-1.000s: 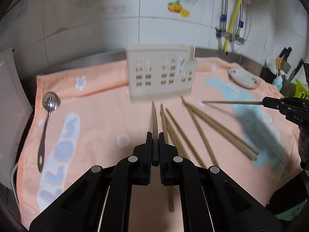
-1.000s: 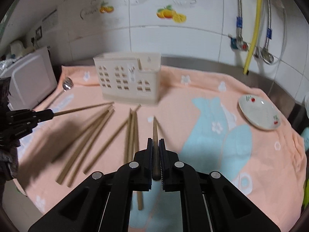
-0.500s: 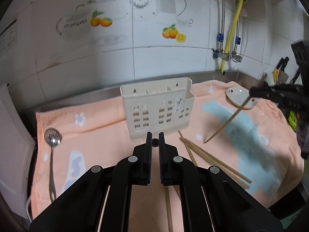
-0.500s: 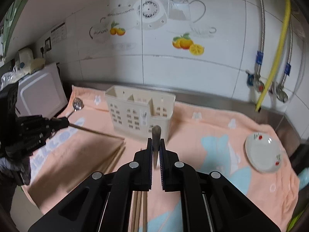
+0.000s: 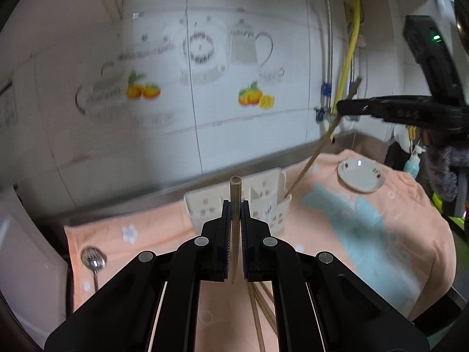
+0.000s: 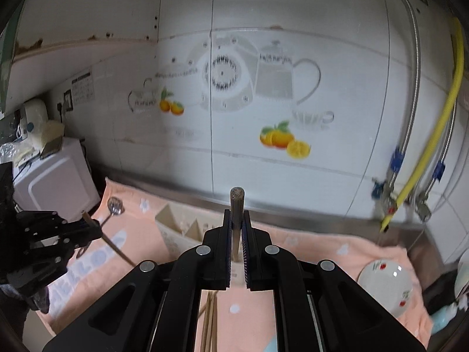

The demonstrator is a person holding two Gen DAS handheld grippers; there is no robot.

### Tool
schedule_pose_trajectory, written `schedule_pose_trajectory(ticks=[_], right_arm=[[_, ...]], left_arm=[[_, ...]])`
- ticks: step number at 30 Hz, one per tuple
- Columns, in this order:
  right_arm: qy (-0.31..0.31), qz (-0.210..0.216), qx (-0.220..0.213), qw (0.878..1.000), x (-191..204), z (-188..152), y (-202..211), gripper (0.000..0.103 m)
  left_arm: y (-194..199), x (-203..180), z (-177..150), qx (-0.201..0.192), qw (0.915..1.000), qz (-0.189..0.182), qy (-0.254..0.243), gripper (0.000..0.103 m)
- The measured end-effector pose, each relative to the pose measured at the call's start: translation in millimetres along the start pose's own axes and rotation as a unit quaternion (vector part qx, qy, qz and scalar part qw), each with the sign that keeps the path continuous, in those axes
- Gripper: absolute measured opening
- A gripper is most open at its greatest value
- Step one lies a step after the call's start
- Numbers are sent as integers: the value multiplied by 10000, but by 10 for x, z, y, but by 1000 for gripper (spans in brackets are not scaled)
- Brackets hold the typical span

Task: Organize utensils
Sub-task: 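Lift both held chopsticks and carry them above the cream utensil holder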

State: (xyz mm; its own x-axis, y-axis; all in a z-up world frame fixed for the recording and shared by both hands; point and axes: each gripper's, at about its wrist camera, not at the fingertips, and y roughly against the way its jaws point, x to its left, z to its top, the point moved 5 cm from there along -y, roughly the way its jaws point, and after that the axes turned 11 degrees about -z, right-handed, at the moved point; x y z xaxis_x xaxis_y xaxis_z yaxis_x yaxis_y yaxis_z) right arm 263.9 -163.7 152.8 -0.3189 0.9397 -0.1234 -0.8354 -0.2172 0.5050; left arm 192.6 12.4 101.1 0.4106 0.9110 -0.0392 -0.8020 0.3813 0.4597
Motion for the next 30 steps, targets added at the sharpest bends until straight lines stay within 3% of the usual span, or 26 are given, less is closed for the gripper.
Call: schedule_pose_trajectory(ticks=[8,14,30], right_arm=[[-13,27,260,9997,88,10,-369,6],[-19,87,475,9988,127,-120,-591,6],[23,92,731,9973,177,-302,-869,6]], left_arm=[[223,-121,634,-590,9969,151,-490,5],[102,-130,909,-830,9929,398,-754,5],[-611,469,499,-185,9993,255,218,5]])
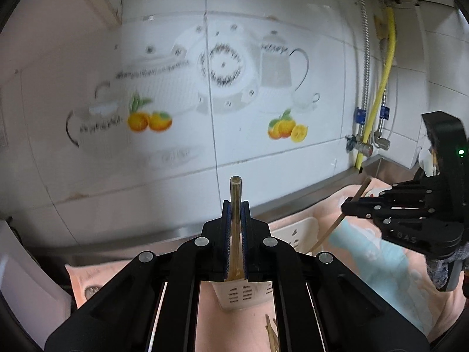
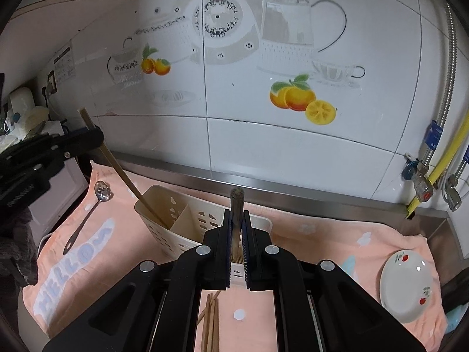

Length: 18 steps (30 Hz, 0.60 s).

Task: Organize utensils
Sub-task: 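Lift both held chopsticks and carry them above the cream utensil holder, then open the right gripper while the left gripper opens, dropping chopsticks into the holder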

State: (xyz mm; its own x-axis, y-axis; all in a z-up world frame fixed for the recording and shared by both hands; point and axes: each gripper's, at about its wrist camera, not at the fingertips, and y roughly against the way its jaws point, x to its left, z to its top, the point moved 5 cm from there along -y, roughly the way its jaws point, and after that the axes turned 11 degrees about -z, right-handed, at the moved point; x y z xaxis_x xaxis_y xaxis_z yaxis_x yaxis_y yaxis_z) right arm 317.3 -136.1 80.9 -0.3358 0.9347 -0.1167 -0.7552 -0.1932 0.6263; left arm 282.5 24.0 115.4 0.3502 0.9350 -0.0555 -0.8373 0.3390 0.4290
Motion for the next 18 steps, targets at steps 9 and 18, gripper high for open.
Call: schedule_pose_trajectory(ticks=[9,18], right_arm=[[-34,-52,-14,10000,-9,-31,-13,14],[0,-230,-195,9995,-31,-110,146,55]], left_arm=[[-114,135,-202,183,9996,-1,226,6],[83,132,-270,20,9995,45,310,20]])
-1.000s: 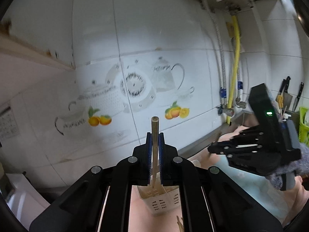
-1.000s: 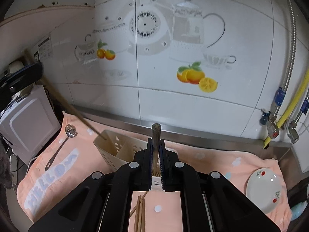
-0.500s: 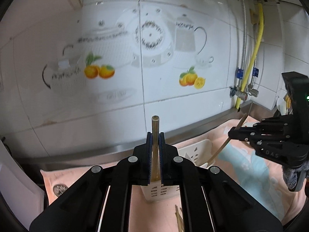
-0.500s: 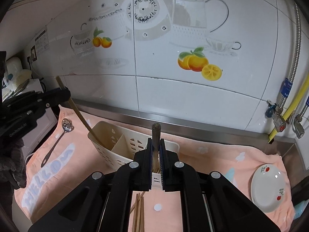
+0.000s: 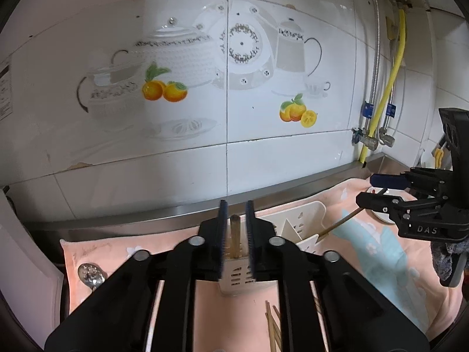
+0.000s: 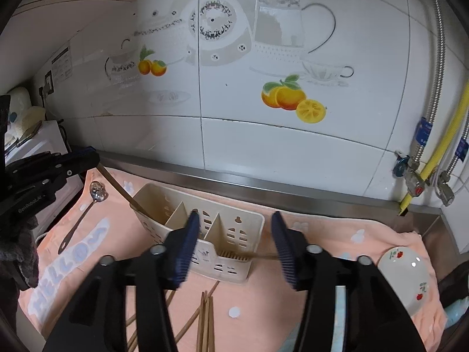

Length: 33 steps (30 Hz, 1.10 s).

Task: Organize utensils
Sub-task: 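Open the right gripper while the left gripper opens, dropping chopsticks into the holder, then withdraw both open grippers from the holder back over the chopsticks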

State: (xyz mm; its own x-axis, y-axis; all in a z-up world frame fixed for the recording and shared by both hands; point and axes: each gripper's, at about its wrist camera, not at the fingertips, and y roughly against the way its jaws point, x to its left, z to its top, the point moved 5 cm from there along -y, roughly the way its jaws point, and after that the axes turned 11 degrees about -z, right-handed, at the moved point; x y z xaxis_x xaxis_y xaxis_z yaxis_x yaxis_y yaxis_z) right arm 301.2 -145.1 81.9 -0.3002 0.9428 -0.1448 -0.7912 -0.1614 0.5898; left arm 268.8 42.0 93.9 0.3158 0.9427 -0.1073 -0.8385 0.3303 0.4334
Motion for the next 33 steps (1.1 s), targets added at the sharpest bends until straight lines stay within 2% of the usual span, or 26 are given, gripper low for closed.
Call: schedule_pose_trajectory(ticks=[2,4,6,7,13,15,20,26,27,29,33], right_arm=[[6,-50,-77,10000,-9,-30,75,65],[-1,-75,-149,9999,-20,-70,155,69],[-25,-109,-212,9997,-32,-109,228,78],[-35,-116,-256,9996,-37,-145,280,81],[-63,-329,-417,9986,-41,-351,492,91],[-53,-368,-442,9983,-32,-431,548,92],[-13,-459,-470,9978,7,-662,651,95],[55,-406,-306,9987,118,-1024,690,96],[102,-432,-302,9986,141,-1078,697,96],[175,-500,-304,9981,178,-1187,711,96],[157,-468,-222,9985,218,-1426,723,96]], left_arm=[[90,-17,-31,-79,10000,41,11,30],[167,-36,-64,-129,9999,59,8,33],[257,-60,-124,-182,9998,94,14,45],[294,-68,-153,-203,9997,115,18,47],[503,-147,-419,-270,9995,153,97,60],[545,-187,-520,-256,9995,159,98,67],[625,-330,-824,-119,9997,227,-43,75],[716,-480,-1180,13,9999,119,35,76],[732,-499,-1248,47,9999,104,60,79],[760,-530,-1391,138,9998,166,57,82],[793,-595,-1636,296,9993,236,37,82]])
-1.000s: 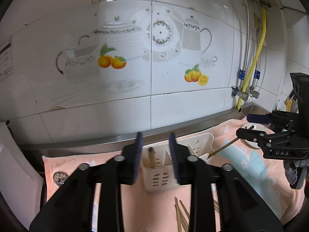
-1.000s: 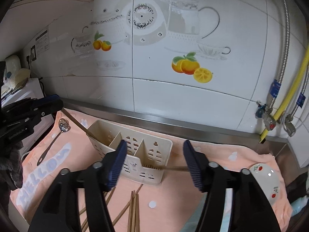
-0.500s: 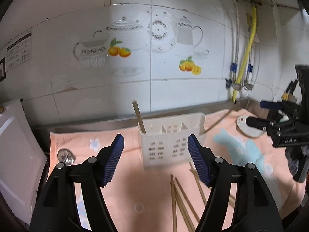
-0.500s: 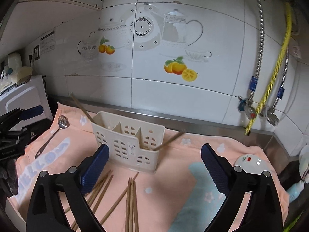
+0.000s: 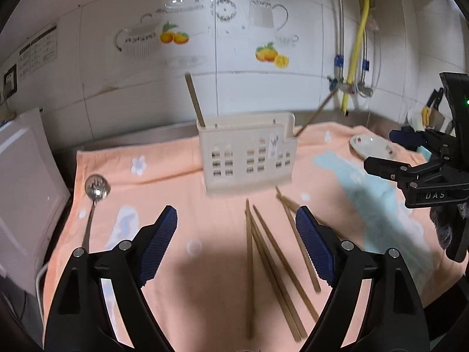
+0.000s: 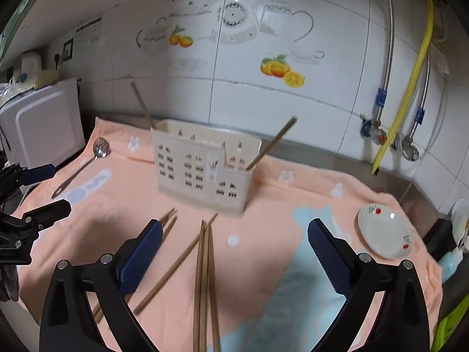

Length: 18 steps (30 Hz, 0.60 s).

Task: Organize utensils
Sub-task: 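Withdraw both open grippers from the holder back over the chopsticks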

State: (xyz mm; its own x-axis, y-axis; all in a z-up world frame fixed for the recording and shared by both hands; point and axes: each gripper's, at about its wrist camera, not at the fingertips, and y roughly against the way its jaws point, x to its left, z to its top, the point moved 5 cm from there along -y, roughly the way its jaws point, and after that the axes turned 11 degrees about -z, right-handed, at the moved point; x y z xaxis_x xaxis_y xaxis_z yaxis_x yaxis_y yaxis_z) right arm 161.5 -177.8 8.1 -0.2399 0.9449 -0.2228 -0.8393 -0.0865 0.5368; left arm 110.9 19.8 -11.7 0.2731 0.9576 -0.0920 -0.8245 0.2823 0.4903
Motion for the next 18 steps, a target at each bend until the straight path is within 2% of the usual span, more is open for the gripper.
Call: schedule_pose_trajectory(ticks=[5,12,18], right_arm=[[-113,46,142,9998,-4,-290,26,96],[-400,132,426,9982,-67,-660,43,96],[-650,159,651,9956,-107,-867,14,96]], left_arm=[[-15,-28,-250,151,9998,19,107,82],[-171,-32,-625,553,9982,106,186,82],[-278,-17,-754,740,9970,120,185,82]])
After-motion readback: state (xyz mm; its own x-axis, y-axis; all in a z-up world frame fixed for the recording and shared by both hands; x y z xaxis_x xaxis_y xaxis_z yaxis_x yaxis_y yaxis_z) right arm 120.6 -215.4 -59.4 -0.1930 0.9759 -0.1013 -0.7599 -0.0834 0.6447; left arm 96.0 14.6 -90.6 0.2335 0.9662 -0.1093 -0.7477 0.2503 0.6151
